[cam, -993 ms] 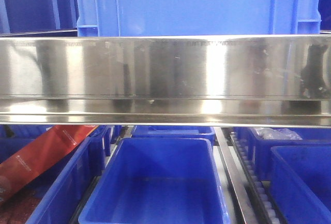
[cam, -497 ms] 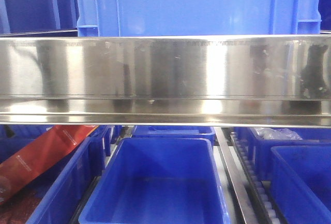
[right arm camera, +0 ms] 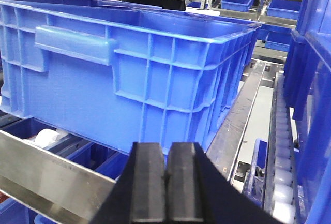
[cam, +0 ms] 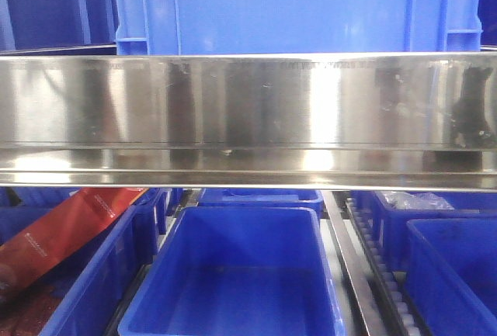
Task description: Place cylindrical capacitor in blue bin on shelf
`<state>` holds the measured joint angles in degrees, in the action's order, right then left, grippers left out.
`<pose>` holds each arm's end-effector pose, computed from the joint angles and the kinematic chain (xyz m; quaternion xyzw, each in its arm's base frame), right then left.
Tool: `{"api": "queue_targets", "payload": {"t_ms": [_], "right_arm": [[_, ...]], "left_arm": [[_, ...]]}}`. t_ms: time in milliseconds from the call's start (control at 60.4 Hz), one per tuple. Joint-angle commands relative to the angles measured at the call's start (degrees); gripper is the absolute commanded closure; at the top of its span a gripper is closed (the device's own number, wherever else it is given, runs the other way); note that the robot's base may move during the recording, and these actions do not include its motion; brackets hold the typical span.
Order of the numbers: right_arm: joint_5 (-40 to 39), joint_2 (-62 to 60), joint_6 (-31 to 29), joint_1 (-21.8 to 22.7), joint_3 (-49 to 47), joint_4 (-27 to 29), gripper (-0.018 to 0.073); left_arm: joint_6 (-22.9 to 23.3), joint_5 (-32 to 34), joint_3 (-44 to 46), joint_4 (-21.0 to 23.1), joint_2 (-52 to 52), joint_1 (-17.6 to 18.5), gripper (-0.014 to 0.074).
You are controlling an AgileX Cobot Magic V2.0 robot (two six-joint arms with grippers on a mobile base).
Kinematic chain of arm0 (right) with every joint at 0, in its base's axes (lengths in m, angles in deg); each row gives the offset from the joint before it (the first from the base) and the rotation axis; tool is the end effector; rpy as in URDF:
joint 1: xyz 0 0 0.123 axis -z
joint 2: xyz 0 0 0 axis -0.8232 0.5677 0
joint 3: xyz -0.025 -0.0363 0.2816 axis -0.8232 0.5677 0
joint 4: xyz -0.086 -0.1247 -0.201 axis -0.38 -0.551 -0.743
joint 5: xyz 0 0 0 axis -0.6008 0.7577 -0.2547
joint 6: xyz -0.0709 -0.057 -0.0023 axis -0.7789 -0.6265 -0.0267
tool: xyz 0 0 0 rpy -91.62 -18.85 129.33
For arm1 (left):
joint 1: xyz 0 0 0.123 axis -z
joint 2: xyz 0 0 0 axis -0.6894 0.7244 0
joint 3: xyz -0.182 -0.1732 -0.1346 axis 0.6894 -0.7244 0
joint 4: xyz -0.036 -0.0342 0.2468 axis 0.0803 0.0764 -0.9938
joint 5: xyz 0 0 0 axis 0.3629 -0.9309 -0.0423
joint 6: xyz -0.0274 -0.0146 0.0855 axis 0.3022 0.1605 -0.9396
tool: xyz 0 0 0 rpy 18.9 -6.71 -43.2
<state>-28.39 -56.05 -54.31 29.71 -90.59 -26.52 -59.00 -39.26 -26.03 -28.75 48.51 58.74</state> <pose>0.0635 0.0280 0.3193 -0.1680 0.7212 0.1299 0.6593 0.0475 -0.0084 0.3303 0.0911 0.7215 -0.0629 0.6835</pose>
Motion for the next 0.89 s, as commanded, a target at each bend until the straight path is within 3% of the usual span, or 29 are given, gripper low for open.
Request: {"api": "queue_targets", "payload": {"t_ms": [0, 132, 397, 463, 877], "right_arm": [[-1.41, -0.23, 0.04, -0.03, 0.09, -0.65, 0.0721], [-1.41, -0.23, 0.04, -0.03, 0.09, -0.65, 0.0721], [-1.41, -0.23, 0.04, -0.03, 0.09, -0.65, 0.0721], [-1.41, -0.23, 0.04, -0.03, 0.09, -0.65, 0.0721], [-1.81, -0.34, 0.04, -0.03, 0.09, -0.40, 0.0721]], "left_arm": [[-3.39, 8.02, -6.55, 4.15, -2.21, -4.07, 0.0707], [-3.95, 16.31, -16.27, 5.10, -5.49, -7.55, 0.0707], [-3.95, 28.16, -29.38, 5.10, -11.77, -8.79, 0.0707], [-3.95, 22.09, -29.38, 5.10, -12.55, -8.79, 0.0707], [-3.95, 23.27, -29.38, 5.10, -12.55, -8.79, 0.0707]]}}
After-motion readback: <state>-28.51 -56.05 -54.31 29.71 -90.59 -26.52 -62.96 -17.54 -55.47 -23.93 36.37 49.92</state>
